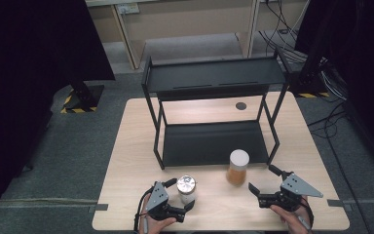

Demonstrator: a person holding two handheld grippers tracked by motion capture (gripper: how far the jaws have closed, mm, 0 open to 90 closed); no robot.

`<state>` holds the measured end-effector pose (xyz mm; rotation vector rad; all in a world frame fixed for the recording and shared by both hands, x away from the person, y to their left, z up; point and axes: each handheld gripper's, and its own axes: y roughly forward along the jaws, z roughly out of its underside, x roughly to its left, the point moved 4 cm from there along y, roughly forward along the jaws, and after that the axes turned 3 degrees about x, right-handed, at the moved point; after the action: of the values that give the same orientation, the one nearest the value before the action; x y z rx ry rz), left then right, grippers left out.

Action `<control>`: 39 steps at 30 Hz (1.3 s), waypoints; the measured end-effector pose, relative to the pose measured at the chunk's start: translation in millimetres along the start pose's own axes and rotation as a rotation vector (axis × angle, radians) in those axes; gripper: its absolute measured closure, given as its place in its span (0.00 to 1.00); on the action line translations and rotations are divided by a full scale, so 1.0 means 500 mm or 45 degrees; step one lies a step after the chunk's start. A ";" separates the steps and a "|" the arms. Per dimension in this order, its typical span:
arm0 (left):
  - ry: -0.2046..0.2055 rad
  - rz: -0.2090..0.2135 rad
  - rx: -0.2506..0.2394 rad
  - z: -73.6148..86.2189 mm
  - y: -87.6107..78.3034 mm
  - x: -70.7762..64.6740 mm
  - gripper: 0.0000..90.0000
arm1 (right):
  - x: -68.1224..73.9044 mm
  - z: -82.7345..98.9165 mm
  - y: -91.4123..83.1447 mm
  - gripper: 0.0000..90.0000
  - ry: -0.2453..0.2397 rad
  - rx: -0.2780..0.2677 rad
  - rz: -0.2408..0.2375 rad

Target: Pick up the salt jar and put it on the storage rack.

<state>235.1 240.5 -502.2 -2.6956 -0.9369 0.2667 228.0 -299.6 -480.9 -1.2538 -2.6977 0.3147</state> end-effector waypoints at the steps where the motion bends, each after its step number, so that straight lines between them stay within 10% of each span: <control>1: -0.003 -0.001 0.000 0.000 0.000 0.000 0.01 | 0.000 0.000 0.000 0.01 0.000 0.000 0.000; 39: -0.029 0.004 -0.030 0.005 0.001 0.002 0.01 | 0.004 0.006 0.003 0.01 0.009 -0.010 0.013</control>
<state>235.3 241.3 -504.8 -2.7210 -0.9480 0.2897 227.1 -297.4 -484.0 -1.2688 -2.6903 0.3009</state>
